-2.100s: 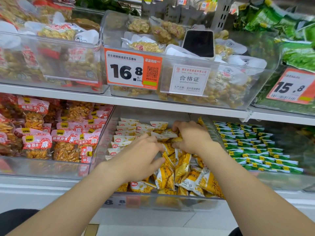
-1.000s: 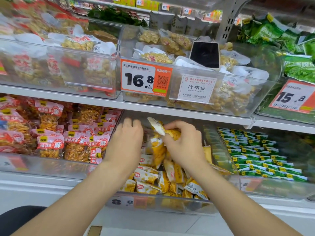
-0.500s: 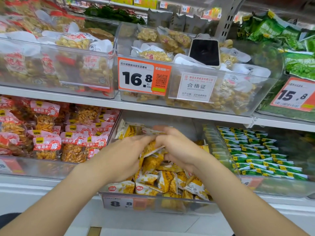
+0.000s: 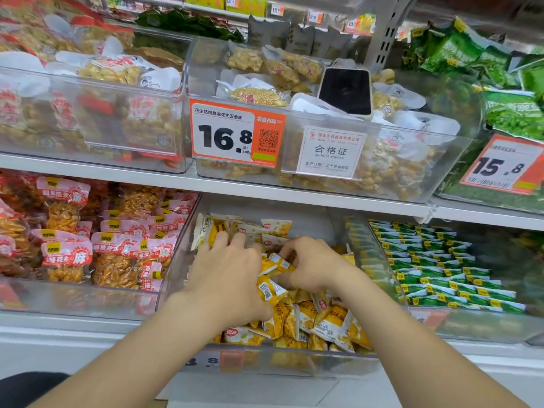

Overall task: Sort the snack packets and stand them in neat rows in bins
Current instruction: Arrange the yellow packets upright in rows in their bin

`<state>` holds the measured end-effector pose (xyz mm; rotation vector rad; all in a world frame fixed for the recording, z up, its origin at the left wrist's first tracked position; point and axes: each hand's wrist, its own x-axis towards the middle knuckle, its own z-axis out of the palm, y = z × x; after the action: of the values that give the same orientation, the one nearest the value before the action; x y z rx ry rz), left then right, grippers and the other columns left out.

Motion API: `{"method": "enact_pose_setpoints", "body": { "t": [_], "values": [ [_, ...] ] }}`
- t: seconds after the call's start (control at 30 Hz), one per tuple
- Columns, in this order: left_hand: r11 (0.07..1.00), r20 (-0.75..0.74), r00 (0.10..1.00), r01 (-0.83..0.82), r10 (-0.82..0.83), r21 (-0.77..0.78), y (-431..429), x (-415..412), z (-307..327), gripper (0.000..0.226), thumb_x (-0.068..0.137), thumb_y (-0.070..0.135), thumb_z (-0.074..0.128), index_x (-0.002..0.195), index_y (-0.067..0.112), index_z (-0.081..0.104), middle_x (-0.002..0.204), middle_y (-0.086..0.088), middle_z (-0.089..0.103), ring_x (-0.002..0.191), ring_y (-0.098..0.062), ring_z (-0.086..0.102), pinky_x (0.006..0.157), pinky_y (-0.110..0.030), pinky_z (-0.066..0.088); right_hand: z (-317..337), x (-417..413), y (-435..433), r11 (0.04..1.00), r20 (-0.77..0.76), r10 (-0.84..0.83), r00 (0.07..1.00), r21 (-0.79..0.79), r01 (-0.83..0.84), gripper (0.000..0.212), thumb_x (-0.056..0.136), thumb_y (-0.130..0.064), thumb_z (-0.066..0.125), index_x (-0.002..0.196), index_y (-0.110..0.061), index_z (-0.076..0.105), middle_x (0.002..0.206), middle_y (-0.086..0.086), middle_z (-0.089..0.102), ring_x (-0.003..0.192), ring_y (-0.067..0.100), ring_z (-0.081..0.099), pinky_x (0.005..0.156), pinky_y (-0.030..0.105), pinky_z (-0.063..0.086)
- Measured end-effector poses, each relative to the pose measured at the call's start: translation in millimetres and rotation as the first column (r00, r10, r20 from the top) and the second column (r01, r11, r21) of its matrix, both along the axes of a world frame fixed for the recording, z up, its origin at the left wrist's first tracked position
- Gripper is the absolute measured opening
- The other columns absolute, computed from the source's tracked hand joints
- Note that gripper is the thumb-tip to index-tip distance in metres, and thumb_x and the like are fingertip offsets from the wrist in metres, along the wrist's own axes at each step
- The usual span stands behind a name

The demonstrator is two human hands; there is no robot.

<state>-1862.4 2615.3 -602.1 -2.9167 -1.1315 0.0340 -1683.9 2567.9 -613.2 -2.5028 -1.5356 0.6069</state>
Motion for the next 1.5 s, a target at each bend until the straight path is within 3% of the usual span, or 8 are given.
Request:
{"method": "enact_pose_setpoints", "body": {
  "t": [0.23,0.43,0.57,0.67,0.9,1.03,1.23,1.5],
  "values": [
    [0.99,0.134,0.987,-0.098,0.085,0.1,15,0,-2,0.062,0.083,0.045,0.071,0.14,0.031,0.052,0.131,0.0,0.06,0.122,-0.031,0.053,0.096,-0.042,0.046,7,7,0,0.928,0.354,-0.333,0.874,0.287,0.238,0.045,0.097,-0.045,0.063,0.122,-0.008,0.059,0.122,0.018,0.064,0.113,0.039,0.063,0.086,0.041,0.054],
    [0.943,0.076,0.994,-0.098,0.078,0.319,35,3,-3,0.076,0.082,0.021,0.074,0.149,0.029,0.039,0.146,-0.005,0.047,0.134,-0.035,0.04,0.101,-0.051,0.036,0,20,10,0.96,0.621,-0.276,0.733,0.148,0.236,0.043,0.092,-0.017,0.066,0.134,-0.013,0.059,0.136,0.019,0.057,0.126,0.041,0.051,0.105,0.043,0.042],
    [0.979,-0.079,0.996,0.049,-0.034,0.195,47,6,-19,0.08,0.094,0.035,0.054,0.164,0.03,0.015,0.173,-0.006,0.002,0.158,-0.039,0.0,0.117,-0.073,0.006,-3,17,15,0.995,0.478,-0.04,0.877,0.1,-0.009,0.044,0.089,-0.026,0.067,0.133,-0.023,0.062,0.13,0.012,0.058,0.126,0.038,0.055,0.104,0.043,0.045],
    [0.979,-0.052,0.995,0.091,-0.083,0.184,40,5,-19,0.072,0.097,0.054,0.032,0.163,0.026,0.023,0.175,-0.006,0.0,0.16,-0.035,-0.011,0.116,-0.074,-0.005,-8,15,15,1.0,0.449,-0.01,0.893,0.023,0.0,0.047,0.089,-0.038,0.064,0.133,-0.025,0.061,0.127,0.009,0.061,0.122,0.035,0.058,0.103,0.043,0.045],
    [0.903,-0.073,0.961,0.274,-0.265,0.329,29,13,-22,0.039,0.094,0.016,0.058,0.134,0.016,0.062,0.157,-0.011,0.046,0.156,-0.03,0.022,0.117,-0.064,0.012,8,25,22,0.987,0.62,-0.158,0.769,0.068,0.147,0.044,0.091,-0.018,0.073,0.134,-0.016,0.061,0.137,0.014,0.063,0.131,0.037,0.055,0.109,0.043,0.041],
    [0.865,-0.06,0.916,0.395,-0.397,0.308,26,21,-22,0.031,0.091,0.01,0.059,0.119,0.019,0.069,0.128,-0.003,0.064,0.13,-0.026,0.048,0.111,-0.045,0.032,3,18,24,0.992,0.443,-0.081,0.893,0.119,0.031,0.035,0.084,-0.021,0.073,0.119,-0.028,0.071,0.12,0.006,0.071,0.116,0.032,0.063,0.1,0.038,0.048],
    [0.922,-0.119,0.966,0.257,-0.231,0.291,24,35,-17,0.028,0.095,0.01,0.06,0.121,0.02,0.066,0.124,-0.004,0.065,0.125,-0.028,0.054,0.105,-0.045,0.033,-17,17,25,0.992,0.243,0.021,0.97,0.115,-0.05,0.048,0.089,-0.05,0.071,0.132,-0.031,0.064,0.128,0.004,0.067,0.125,0.032,0.057,0.099,0.043,0.053],
    [0.942,-0.086,0.995,0.067,-0.04,0.33,38,40,-15,0.026,0.094,0.019,0.058,0.119,0.021,0.067,0.124,-0.007,0.063,0.123,-0.032,0.054,0.107,-0.052,0.036,-23,26,52,0.98,0.21,-0.141,0.967,0.167,0.107,0.052,0.091,-0.026,0.08,0.135,-0.016,0.055,0.127,0.015,0.065,0.118,0.039,0.065,0.086,0.041,0.056]
  ]
}}
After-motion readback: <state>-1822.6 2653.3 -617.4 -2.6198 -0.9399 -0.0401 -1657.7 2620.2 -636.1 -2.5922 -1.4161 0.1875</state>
